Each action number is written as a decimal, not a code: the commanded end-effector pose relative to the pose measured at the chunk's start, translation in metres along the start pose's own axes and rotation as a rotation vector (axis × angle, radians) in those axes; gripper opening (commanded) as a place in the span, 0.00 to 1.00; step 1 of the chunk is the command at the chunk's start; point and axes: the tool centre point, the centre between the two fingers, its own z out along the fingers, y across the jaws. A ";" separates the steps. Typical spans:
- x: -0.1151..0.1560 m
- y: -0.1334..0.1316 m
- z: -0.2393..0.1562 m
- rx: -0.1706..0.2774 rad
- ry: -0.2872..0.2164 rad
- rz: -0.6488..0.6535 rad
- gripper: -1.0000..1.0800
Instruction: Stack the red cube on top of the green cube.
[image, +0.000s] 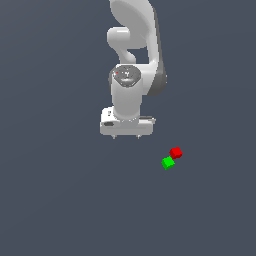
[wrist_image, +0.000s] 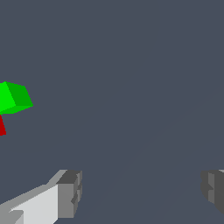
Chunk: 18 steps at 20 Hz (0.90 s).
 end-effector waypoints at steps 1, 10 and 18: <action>0.000 0.000 0.000 0.000 0.000 0.000 0.96; 0.007 -0.055 0.018 0.005 0.010 -0.054 0.96; 0.014 -0.172 0.056 0.012 0.033 -0.169 0.96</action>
